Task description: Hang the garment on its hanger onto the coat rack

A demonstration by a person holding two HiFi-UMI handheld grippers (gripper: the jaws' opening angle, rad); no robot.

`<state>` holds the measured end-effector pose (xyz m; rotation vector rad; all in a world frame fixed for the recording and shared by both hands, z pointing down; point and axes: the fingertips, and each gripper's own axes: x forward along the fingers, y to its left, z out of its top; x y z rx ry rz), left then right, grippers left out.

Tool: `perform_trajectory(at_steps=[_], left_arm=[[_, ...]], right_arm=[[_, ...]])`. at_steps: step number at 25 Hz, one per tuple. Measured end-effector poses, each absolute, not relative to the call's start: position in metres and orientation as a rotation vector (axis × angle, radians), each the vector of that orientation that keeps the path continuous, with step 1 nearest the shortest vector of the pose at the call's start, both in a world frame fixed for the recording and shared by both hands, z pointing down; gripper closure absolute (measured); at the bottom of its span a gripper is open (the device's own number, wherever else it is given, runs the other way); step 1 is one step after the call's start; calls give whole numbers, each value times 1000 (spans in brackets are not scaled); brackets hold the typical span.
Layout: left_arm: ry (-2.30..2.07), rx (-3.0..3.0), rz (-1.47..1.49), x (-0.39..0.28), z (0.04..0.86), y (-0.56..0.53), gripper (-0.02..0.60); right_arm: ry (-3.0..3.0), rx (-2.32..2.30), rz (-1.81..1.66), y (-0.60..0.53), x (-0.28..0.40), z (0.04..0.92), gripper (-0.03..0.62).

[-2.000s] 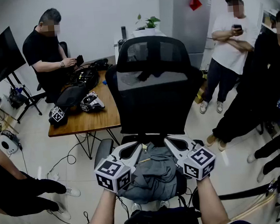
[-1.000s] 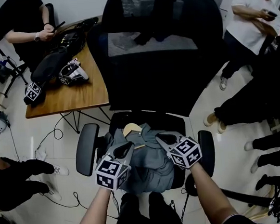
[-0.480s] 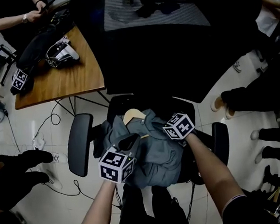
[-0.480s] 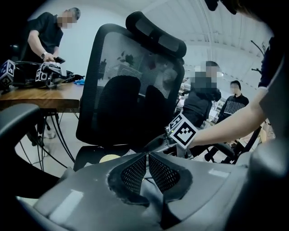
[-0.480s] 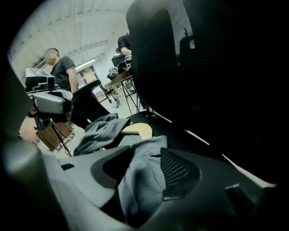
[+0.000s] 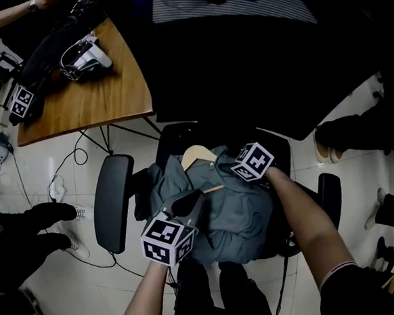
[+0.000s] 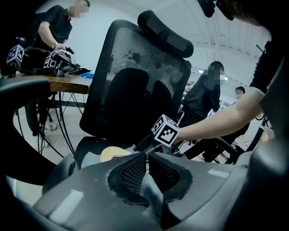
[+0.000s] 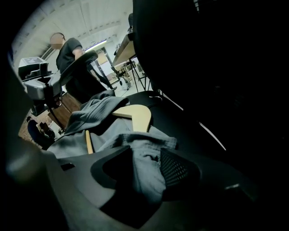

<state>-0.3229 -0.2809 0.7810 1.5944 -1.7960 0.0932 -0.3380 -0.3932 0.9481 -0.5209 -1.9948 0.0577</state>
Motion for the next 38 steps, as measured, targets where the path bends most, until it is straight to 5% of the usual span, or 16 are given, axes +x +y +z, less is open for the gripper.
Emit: perform_trajectory(at_steps=[14, 21, 38], left_arm=[[-1754, 1578, 70, -325, 794, -283, 577], [-1766, 1566, 74, -327, 794, -282, 577], [-1922, 1712, 43, -317, 670, -271, 577]], right_arm=[[-1953, -573, -14, -387, -333, 956, 362], [-1959, -601, -161, -372, -337, 952, 470], [-2452, -166, -585, -395, -286, 698, 473]])
